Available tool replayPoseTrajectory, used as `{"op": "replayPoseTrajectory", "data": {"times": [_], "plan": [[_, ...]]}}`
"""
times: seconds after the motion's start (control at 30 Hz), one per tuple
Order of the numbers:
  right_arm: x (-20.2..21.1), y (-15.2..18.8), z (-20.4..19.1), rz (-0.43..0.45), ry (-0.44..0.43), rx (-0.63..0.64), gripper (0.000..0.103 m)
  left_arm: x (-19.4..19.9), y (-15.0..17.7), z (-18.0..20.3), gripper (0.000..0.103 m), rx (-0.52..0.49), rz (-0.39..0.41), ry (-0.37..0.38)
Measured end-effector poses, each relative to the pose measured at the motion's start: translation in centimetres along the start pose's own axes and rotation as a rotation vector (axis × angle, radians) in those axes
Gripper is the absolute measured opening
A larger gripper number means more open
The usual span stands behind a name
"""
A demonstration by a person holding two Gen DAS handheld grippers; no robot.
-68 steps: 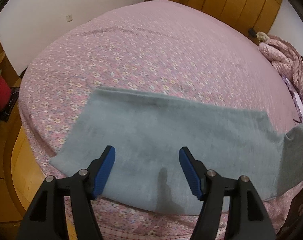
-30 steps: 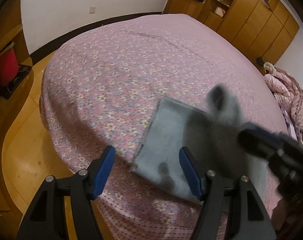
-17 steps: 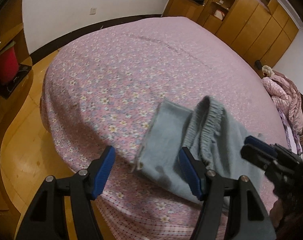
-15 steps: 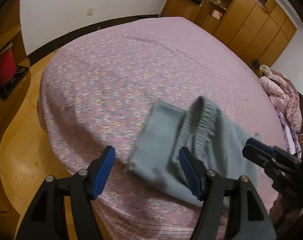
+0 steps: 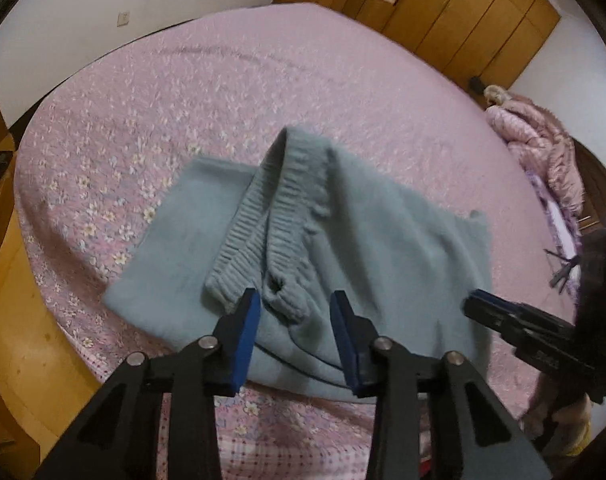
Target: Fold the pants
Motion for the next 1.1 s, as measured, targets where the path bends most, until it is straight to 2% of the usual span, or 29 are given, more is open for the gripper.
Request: {"op": "replayPoseTrajectory", "data": {"times": [0.17,0.2,0.23,0.27,0.37,0.43,0.5,0.6,0.7,0.87,0.93,1.0,1.1], "plan": [[-0.5,0.9,0.6,-0.015,-0.004,-0.019,0.031,-1.2,0.0,-0.1,0.038,0.022,-0.006,-0.017],[-0.7,1.0,0.7,-0.018,-0.006,-0.025,0.031,-1.3,-0.1,0.0,0.034,0.011,0.0,-0.02],[-0.7,1.1,0.7,-0.02,-0.008,-0.03,0.031,-1.4,-0.1,0.2,0.017,0.001,0.007,-0.028],[-0.7,1.1,0.8,-0.018,-0.011,-0.034,0.031,-1.4,-0.2,0.1,0.017,-0.007,0.013,-0.045],[-0.3,1.3,1.2,-0.01,-0.009,-0.038,0.031,0.5,-1.1,-0.2,0.012,0.026,0.067,-0.006],[-0.3,1.4,1.4,-0.014,-0.019,-0.046,0.031,1.3,-1.7,-0.7,0.012,0.022,0.086,-0.024],[-0.3,1.6,1.5,-0.016,-0.018,-0.044,0.031,1.1,-1.8,-1.6,0.012,0.025,0.069,-0.046],[-0.4,1.5,1.5,-0.018,-0.016,-0.042,0.031,-0.6,-0.5,-2.8,0.014,0.057,-0.009,-0.06],[-0.6,1.5,1.3,-0.019,-0.016,-0.042,0.031,-0.5,-0.5,-2.7,0.018,0.047,-0.01,-0.055],[-0.4,1.4,0.9,-0.014,0.001,-0.024,0.031,0.4,-2.8,-2.0,0.033,-0.01,0.042,-0.06],[-0.4,1.4,0.8,-0.013,0.006,-0.02,0.031,0.1,-3.5,-1.9,0.044,-0.024,0.045,-0.051],[-0.4,1.4,0.7,-0.014,0.009,-0.022,0.031,-1.0,-3.5,-1.7,0.047,-0.06,0.041,-0.028],[-0.4,1.5,0.8,-0.015,0.012,-0.028,0.031,-3.2,-3.7,-1.5,0.047,-0.105,0.01,-0.04]]}}
Point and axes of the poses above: each gripper's, at about its wrist camera, not at the fingertips, and x roughly against the way its jaws point, z to its right, y to its underside, the point moved 4 cm from there along -x, roughly the way its jaws point, and after that the axes turned 13 degrees about z, right-handed, at the moved point
